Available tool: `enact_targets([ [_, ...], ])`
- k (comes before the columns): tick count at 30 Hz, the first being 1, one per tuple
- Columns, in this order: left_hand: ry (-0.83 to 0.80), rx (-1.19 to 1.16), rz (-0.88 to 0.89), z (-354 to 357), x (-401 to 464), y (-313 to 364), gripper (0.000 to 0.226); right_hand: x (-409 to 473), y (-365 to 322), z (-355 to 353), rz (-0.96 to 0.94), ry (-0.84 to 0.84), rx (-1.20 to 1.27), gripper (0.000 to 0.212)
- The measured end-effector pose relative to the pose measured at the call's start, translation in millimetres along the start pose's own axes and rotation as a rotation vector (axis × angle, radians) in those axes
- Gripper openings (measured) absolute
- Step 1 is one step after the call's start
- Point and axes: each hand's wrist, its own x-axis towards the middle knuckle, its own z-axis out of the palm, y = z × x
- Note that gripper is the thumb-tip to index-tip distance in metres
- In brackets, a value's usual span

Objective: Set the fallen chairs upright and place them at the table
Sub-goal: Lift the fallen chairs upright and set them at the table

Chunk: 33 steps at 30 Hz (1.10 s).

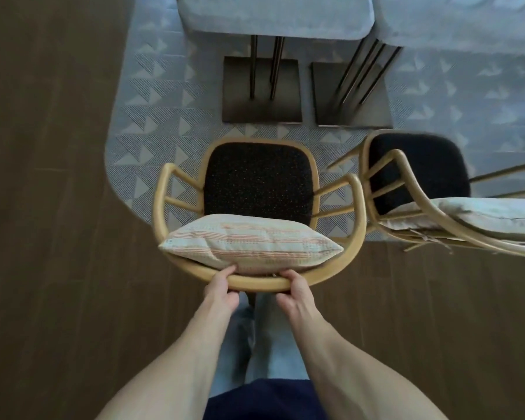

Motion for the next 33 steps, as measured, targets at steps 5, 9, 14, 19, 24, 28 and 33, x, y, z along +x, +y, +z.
enact_targets([
  [5,0.047,0.075,0.032,20,-8,8,0.051,-11,-13,14,0.017,-0.015,0.037,0.026],
  [9,-0.001,0.133,0.106,57,-23,31,0.044,-29,-37,54,-0.107,-0.098,0.12,0.066],
  [14,-0.026,0.07,0.13,93,-33,46,0.019,-39,-67,84,-0.18,-0.166,0.144,0.072],
  [19,0.021,0.038,0.05,69,-27,22,0.034,-23,-54,49,-0.154,-0.158,0.127,0.07],
  [24,0.015,0.01,0.038,52,-19,14,0.049,-7,-39,27,-0.141,-0.221,0.088,0.062],
  [28,-0.001,0.004,0.033,47,-7,16,0.05,3,-33,25,-0.16,-0.249,0.116,0.067],
  [33,-0.047,-0.003,0.066,72,16,34,0.044,18,-48,56,-0.191,-0.259,0.166,0.067],
])
